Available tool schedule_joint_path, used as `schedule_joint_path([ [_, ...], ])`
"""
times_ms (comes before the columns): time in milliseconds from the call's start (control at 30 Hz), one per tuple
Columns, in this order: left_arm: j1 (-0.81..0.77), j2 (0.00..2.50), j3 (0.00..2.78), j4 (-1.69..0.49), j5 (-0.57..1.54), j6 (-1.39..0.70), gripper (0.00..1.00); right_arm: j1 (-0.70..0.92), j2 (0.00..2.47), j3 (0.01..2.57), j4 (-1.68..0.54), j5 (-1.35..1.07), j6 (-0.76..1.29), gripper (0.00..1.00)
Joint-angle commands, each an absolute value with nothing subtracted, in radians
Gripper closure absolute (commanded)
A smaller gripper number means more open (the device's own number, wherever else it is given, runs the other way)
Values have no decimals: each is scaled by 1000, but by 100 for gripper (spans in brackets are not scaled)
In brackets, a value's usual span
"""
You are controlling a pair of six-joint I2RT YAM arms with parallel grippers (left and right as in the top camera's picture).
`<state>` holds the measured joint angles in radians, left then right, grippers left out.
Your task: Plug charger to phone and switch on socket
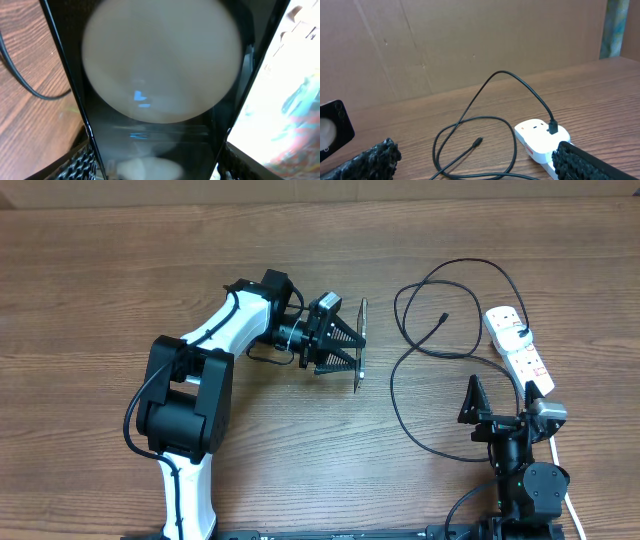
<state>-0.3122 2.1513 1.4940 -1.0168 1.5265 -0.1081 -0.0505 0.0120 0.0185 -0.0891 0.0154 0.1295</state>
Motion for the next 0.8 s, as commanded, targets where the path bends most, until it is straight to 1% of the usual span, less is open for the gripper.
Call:
schedule_joint_path([
  [0,-302,2164,1504,-1016,1581,-190,49,-46,3,8,-82,22,123,0],
  [100,-301,2164,1504,-1013,1581,-244,49,-46,3,8,-82,22,123,0],
  [300,-301,2164,1504,-1013,1581,-263,46,-46,3,8,-82,22,123,0],
  [500,-301,2164,1504,-1013,1581,-263,49,-46,3,8,-82,22,123,0],
  [767,-301,2164,1504,-1013,1581,-263,50,-46,3,8,-82,22,123,0],
])
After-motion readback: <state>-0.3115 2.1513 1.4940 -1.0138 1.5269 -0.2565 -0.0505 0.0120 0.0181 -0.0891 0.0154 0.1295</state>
